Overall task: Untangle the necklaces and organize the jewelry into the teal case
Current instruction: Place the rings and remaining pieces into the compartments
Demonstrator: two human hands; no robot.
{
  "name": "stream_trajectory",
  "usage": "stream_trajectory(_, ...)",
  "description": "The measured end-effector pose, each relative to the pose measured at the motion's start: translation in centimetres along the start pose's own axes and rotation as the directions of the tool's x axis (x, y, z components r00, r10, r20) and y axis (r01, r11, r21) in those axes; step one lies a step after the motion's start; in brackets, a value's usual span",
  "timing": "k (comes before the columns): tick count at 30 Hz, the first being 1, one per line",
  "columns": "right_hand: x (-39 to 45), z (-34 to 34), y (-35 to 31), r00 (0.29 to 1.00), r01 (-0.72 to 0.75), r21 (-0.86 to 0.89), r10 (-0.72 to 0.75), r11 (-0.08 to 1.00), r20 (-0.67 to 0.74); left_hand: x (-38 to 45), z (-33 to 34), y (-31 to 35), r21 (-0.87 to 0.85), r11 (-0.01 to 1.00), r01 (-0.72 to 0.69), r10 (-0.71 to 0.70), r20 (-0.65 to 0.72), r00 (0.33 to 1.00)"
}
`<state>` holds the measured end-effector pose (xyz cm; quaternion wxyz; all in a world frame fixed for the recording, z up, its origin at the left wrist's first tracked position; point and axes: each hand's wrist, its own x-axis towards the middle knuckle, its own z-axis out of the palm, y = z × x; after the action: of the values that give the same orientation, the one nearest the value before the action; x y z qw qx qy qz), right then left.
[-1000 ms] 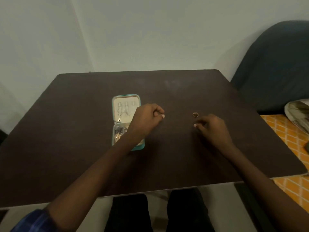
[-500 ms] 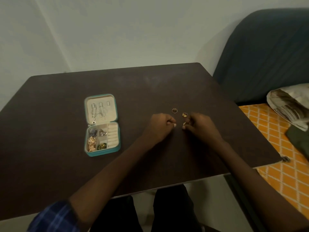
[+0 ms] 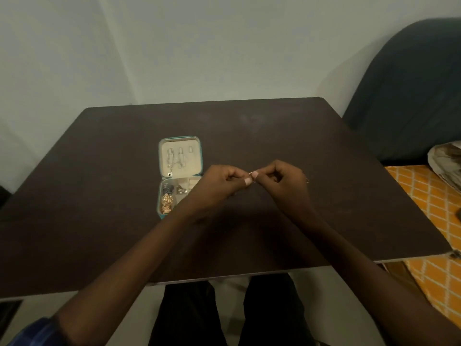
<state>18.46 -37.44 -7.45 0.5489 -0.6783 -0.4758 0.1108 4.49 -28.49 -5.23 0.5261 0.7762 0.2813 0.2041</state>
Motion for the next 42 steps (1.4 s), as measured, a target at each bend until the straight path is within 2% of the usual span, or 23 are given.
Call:
stream_trajectory(5,-0.3,3.6,-2.2,0.977,0.111,0.041,-0.116,0.993,0.179,-2.2,-5.0,-1.7,0.223,0.974,0.036,-0.016,-0.091,0.996)
stream_trajectory(8,-0.6,5.9,-3.0,0.948,0.144,0.054,-0.153,0.988,0.278,-3.6,-6.6,-2.2,0.405,0.911,0.080,-0.019,-0.151,0.988)
stream_trajectory(12,-1.0,7.8,-2.9,0.903,0.256,-0.082,-0.207,0.963,0.377,-4.6,-7.3,-3.1,0.569,0.815,0.109,-0.023,-0.157,0.987)
stream_trajectory(16,-1.0,8.4,-2.5,0.858,0.334,-0.178,-0.220,0.926,0.463,-5.2,-7.5,-3.9,0.608,0.788,0.100,-0.030,-0.124,0.992)
stream_trajectory(24,-1.1,8.6,-2.2,0.806,0.469,-0.243,-0.299,0.849,0.510,-5.6,-7.6,-4.5,0.637,0.768,0.066,-0.010,-0.091,0.996)
stream_trajectory(33,-0.8,8.5,-2.2,0.772,0.501,-0.250,-0.297,0.829,0.561,-5.9,-7.2,-4.5,0.594,0.801,0.075,-0.006,-0.117,0.993)
stream_trajectory(35,-0.6,8.4,-2.2,0.772,0.482,-0.269,-0.259,0.834,0.580,-5.8,-7.2,-4.5,0.598,0.798,0.075,-0.007,-0.116,0.993)
stream_trajectory(39,-0.1,8.2,-2.2,0.730,0.533,-0.245,-0.294,0.810,0.617,-5.8,-7.0,-4.8,0.619,0.784,0.053,0.016,-0.106,0.994)
stream_trajectory(42,0.1,8.2,-2.0,0.733,0.522,-0.266,-0.267,0.810,0.626,-5.8,-6.9,-5.1,0.640,0.768,0.030,0.037,-0.092,0.995)
